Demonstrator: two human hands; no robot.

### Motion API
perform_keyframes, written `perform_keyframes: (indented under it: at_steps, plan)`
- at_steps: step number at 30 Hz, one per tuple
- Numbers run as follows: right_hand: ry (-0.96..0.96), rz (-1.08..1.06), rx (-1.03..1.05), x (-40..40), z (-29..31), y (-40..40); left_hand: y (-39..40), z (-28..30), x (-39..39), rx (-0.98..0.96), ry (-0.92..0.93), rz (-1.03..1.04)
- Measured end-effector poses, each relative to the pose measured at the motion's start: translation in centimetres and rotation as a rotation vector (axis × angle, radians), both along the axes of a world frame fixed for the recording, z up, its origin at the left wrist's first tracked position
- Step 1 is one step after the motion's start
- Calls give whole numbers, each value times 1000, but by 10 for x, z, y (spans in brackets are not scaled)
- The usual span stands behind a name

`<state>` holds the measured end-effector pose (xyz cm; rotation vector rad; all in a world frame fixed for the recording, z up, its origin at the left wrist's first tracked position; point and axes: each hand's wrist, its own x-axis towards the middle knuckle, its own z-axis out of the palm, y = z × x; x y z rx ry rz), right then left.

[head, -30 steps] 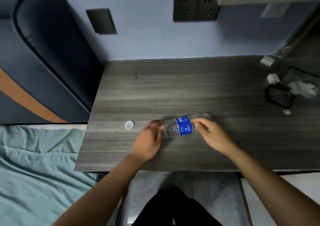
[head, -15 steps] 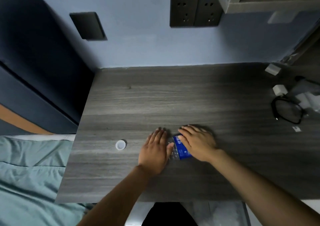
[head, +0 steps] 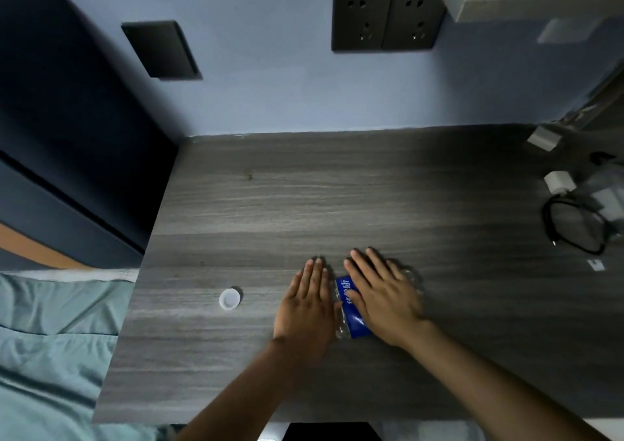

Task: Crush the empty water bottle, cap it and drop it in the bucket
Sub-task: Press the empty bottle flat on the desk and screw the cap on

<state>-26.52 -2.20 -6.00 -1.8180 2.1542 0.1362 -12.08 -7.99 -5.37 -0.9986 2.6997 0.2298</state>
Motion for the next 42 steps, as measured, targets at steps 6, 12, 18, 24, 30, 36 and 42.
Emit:
perform_keyframes:
  at_steps: [6, 12, 18, 24, 30, 36, 42]
  plan:
    - [60, 5, 7, 1, 4, -3, -6, -7, -6, 40, 38, -61]
    - [101, -39, -6, 8, 6, 0, -4, -15, -10, -3, -32, -78]
    - [24, 78, 57, -13, 2, -8, -7, -11, -6, 13, -33, -146]
    - [106, 48, 24, -8, 8, -3, -8, -14, -6, 38, -50, -160]
    - [115, -5, -36, -6, 5, 0, -6, -15, -7, 81, -2, -122]
    - [89, -31, 29, -3, 15, 3, -9, -6, -1, 172, 109, -86]
    - [71, -2, -44, -2, 13, 8, -9, 15, 10, 301, 123, 48]
